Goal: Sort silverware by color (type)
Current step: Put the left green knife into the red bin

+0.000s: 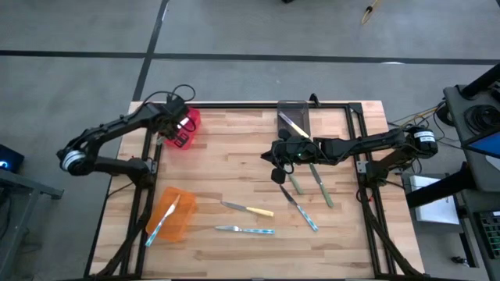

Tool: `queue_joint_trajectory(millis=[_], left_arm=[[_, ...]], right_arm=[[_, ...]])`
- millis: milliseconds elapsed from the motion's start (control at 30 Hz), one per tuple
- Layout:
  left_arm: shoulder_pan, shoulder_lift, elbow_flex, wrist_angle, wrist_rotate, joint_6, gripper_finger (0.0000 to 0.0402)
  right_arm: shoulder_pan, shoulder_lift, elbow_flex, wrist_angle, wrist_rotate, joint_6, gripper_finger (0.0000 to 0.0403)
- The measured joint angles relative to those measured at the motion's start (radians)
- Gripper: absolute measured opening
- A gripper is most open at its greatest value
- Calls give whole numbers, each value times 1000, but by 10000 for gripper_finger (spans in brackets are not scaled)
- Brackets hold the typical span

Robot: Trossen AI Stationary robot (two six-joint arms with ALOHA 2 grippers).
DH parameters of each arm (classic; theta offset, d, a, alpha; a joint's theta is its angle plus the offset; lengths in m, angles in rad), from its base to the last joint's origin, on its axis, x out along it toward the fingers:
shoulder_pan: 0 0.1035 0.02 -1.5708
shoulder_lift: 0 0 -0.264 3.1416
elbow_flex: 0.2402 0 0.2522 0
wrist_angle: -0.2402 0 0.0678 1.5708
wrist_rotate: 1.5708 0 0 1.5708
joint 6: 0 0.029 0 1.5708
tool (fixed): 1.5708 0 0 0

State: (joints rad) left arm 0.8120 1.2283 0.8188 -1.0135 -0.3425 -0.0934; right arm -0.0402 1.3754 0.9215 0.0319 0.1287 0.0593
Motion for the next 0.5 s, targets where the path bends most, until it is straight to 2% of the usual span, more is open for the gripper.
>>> queue_joint_trajectory(millis=[167, 367, 500], left_arm=[[3, 63, 1, 19, -37, 4, 23], [3, 97, 2, 35, -53, 4, 75], [3, 107, 2, 37, -59, -3, 94]], right_arm=[[0, 0, 0, 0, 0, 0, 18], [0, 0, 0, 0, 0, 0, 18], [0, 0, 0, 0, 0, 0, 18]])
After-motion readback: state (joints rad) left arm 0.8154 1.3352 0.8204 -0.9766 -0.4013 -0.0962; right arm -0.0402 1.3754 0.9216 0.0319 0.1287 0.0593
